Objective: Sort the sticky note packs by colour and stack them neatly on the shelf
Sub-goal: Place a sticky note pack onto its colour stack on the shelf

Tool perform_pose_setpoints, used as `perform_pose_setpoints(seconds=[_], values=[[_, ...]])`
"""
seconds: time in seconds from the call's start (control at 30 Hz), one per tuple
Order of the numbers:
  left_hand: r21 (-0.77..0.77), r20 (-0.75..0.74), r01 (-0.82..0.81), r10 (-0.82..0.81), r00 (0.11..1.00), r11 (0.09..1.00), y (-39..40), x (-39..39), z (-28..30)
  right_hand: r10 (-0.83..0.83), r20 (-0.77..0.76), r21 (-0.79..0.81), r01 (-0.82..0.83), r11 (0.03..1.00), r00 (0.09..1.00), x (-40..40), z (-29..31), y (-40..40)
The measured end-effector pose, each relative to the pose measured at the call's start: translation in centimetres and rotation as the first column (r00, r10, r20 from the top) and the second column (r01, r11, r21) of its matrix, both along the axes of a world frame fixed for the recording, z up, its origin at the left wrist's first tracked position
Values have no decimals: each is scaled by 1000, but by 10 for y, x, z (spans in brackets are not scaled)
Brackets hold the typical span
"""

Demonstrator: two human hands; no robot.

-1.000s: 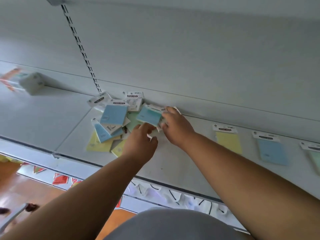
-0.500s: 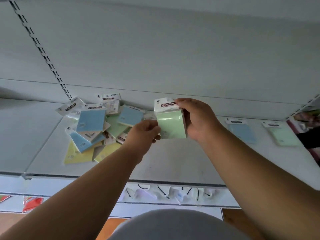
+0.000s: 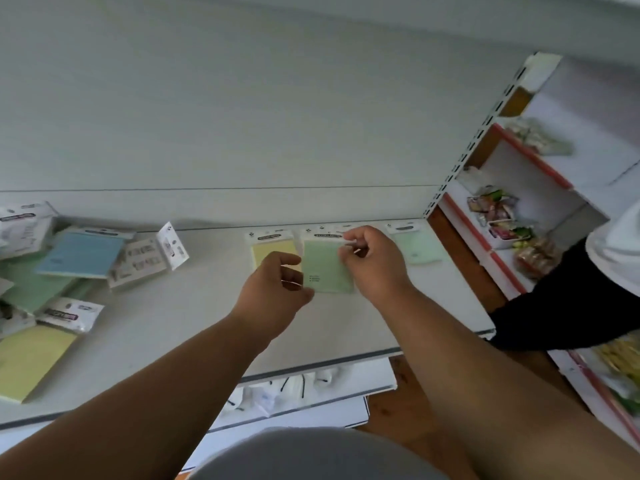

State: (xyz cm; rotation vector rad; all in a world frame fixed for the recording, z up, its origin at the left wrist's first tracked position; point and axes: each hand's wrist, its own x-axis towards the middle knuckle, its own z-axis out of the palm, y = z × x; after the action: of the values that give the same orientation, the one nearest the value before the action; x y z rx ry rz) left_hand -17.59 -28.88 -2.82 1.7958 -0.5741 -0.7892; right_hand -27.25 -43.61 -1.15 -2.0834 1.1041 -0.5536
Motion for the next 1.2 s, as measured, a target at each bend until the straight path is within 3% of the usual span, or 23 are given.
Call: perform_pose_setpoints(seconds=[0.2,0.4,0.6,0.77,0.87,1.07,1.2], values=[[90,222,64,-83,971,994,-103,-66,5,-31,-77,-110,22,994,997,-64,7,-100],[189,363,-2,-68,929,982,-183,-101,2,44,-210,-146,-76,986,977,-83,2,-182],[316,479,-65,-100,872,947,-213,-112,-10,181,-347,-193,-259,946,920,-75,-9,-213],[361,523,-87,-124,843,928,-220,-114,-12,144,-460,-258,-287,923,876,-71,-15,-215],[337,544,-111,-97,833,935,-215,-113,-11,131,-432,-308,-282,909,892,-69,-9,-209],[265,527,-195,27,849,944,-160,-105,-7,326,-257,-283,-394,875,910,-52,-11,-160],[222,510,-305,156,846,926,-104,-76,-2,456,-188,-240,-491,838,870,-13,-10,-100]])
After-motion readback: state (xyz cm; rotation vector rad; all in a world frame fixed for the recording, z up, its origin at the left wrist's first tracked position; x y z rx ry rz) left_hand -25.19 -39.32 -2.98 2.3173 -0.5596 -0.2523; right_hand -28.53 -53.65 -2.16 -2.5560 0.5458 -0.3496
